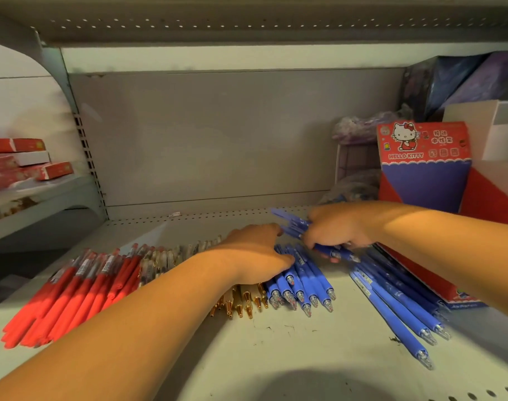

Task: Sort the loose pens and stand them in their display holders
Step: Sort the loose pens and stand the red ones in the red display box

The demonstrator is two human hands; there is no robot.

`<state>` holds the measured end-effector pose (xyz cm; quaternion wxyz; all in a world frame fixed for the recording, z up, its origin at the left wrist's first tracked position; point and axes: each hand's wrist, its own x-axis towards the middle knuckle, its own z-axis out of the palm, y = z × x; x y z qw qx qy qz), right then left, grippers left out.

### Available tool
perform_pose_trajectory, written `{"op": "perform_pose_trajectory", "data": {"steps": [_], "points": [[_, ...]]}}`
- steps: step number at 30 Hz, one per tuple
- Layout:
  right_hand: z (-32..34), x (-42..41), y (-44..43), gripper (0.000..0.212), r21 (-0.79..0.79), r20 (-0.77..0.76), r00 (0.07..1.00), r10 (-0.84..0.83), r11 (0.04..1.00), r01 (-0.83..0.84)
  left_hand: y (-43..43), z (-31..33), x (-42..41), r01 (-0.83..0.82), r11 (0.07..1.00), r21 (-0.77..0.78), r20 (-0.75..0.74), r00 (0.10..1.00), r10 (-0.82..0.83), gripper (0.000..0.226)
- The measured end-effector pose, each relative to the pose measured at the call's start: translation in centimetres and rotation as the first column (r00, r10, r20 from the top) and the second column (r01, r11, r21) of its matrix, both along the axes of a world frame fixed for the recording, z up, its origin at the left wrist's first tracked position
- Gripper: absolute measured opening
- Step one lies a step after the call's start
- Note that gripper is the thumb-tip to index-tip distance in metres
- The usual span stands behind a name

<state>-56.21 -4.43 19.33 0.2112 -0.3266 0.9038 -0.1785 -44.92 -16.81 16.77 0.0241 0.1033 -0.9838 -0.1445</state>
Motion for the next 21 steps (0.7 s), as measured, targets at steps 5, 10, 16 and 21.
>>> {"op": "perform_pose_trajectory", "data": {"steps": [5, 10, 16, 21], "points": [[0.5, 2.9, 2.2, 0.016, -0.023, 0.148, 0.981, 0.128, 0.992, -0.126, 1.1, -0.2, -0.9, -0.075, 0.996, 0.053, -0.085, 0.993, 0.079, 0.028], [0.5, 2.2, 3.7, 0.022, -0.164, 0.172, 0.982, 0.082, 0.985, -0.053, 2.1, -0.3, -1.2, -0.062, 0.997, 0.055, -0.121, 0.99, 0.069, 0.036], [0.2, 1.7, 5.2, 0.029, -0.278, 0.273, 0.96, 0.056, 0.96, 0.023, 2.2, -1.2, -1.5, 0.138, 0.987, 0.087, -0.04, 0.99, -0.135, 0.029], [0.9, 1.5, 6.3, 0.017, 0.03, -0.182, 0.983, 0.012, 1.0, -0.007, 2.6, -1.1, -1.5, 0.141, 0.981, 0.133, -0.022, 0.99, -0.14, 0.037]]}}
